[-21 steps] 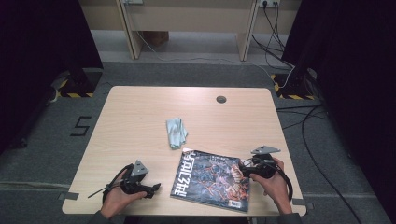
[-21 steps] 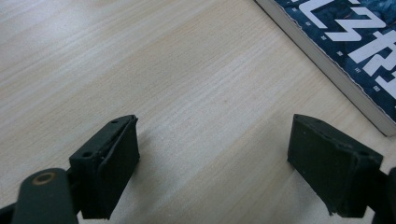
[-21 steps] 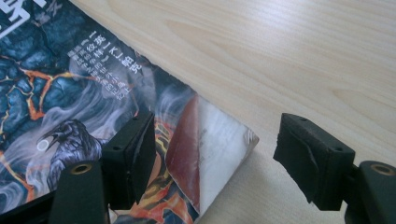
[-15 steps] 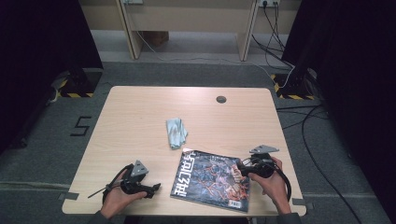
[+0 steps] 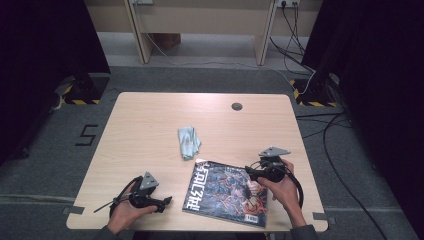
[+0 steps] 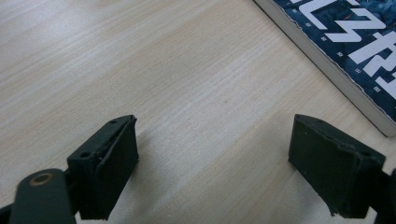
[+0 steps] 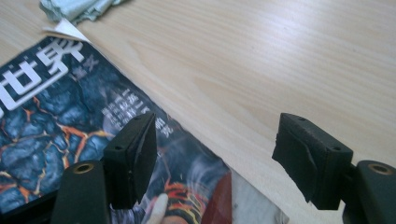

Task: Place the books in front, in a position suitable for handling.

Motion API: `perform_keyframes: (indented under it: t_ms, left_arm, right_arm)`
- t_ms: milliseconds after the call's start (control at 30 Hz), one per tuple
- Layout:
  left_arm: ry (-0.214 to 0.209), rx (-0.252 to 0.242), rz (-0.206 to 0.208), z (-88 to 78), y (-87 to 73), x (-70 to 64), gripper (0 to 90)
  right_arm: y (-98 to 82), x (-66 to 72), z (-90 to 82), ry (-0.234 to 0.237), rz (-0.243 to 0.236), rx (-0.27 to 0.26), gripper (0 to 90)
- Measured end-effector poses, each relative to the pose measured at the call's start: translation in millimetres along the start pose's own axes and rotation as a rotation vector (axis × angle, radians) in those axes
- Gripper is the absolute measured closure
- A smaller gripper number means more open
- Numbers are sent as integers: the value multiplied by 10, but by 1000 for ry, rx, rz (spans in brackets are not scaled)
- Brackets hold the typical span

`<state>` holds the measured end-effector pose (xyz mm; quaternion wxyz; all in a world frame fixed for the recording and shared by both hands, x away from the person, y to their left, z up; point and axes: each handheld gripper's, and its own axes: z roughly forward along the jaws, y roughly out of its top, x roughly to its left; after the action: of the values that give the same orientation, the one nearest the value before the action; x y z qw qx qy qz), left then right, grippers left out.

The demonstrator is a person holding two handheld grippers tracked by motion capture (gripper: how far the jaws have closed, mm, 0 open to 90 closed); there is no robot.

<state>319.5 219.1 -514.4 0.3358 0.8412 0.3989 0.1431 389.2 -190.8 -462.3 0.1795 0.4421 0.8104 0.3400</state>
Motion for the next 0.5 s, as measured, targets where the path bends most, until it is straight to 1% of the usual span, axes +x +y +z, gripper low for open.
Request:
perform_keyframes:
  t_ms: [133, 233, 267, 300, 333, 367, 433, 467, 500]
  left_arm:
    - [-1, 5, 6, -4, -1, 4, 148]
    - [0, 4, 3, -2, 0, 2, 147]
    - [0, 4, 3, -2, 0, 2, 147]
    - [-2, 5, 6, -3, -1, 5, 147]
    - [-2, 5, 6, -3, -1, 5, 147]
    - [-1, 5, 6, -3, -1, 5, 146]
    - [-1, 5, 6, -3, -1, 5, 146]
    - [-2, 4, 6, -3, -2, 6, 145]
    - [-2, 4, 6, -3, -2, 6, 145]
  right_arm:
    - [119, 23, 16, 3, -1, -18, 304]
    - [232, 64, 72, 6, -16, -24, 308]
    - [232, 64, 72, 6, -16, -24, 308]
    - [309, 106, 117, 14, -28, -21, 307]
    - [309, 106, 117, 14, -28, -21, 307]
    - [390, 144, 171, 26, -42, -24, 308]
    - [419, 156, 197, 34, -44, -26, 308]
    - [502, 206, 264, 49, -46, -22, 308]
    - [502, 206, 264, 49, -46, -22, 308]
